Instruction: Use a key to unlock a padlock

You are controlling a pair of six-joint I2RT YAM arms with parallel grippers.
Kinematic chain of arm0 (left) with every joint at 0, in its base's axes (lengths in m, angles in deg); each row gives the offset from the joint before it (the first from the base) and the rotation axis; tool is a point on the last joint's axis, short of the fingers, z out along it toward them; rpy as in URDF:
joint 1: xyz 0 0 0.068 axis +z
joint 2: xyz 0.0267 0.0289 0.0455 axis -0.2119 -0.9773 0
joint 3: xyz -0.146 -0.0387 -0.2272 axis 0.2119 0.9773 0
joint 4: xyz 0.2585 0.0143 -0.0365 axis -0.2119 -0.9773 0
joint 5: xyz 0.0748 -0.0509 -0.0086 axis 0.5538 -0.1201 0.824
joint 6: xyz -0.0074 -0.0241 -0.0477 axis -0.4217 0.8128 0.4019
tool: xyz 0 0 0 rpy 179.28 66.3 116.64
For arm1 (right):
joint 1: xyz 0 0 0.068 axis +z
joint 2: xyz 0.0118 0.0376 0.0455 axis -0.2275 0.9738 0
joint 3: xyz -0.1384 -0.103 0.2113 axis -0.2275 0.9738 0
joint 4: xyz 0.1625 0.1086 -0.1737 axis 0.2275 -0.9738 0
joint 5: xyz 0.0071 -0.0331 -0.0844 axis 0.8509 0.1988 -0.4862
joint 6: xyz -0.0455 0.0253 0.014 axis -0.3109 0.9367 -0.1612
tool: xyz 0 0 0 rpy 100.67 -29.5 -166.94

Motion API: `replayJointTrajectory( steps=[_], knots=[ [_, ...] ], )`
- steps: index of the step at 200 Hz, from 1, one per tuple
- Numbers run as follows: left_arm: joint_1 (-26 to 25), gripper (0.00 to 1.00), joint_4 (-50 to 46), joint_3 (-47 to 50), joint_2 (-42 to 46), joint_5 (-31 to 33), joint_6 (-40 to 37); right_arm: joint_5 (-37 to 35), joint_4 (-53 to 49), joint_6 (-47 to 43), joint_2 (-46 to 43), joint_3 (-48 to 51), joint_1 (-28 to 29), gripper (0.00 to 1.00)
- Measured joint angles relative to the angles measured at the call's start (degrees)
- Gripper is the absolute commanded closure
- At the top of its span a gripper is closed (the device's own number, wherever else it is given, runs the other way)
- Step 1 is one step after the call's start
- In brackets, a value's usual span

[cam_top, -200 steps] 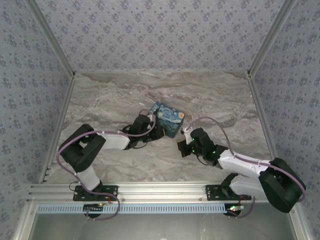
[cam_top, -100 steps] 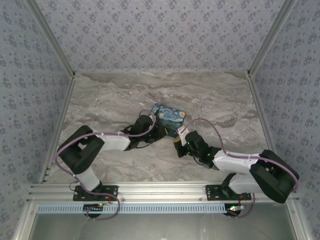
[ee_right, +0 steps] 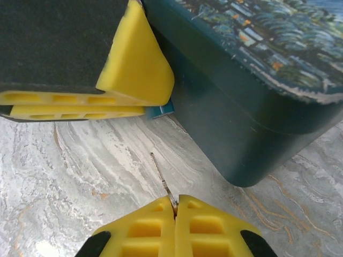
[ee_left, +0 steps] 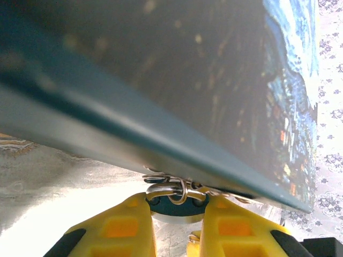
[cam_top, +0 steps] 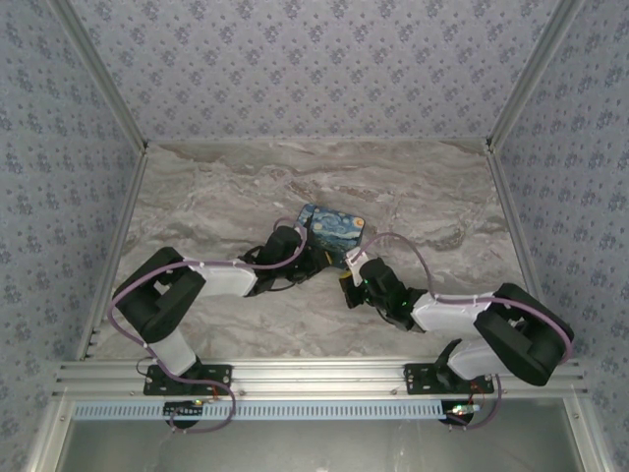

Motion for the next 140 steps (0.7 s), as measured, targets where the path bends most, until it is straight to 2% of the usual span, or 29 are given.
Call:
replayJointTrajectory(
  steps=[140],
  knots=[
    [-0.7, 0.87, 0.02, -0.35, 0.0, 0.02, 2.14, -0.7, 2.51, -1.16, 3.5, -2.19, -0.15, 1.0]
  ],
)
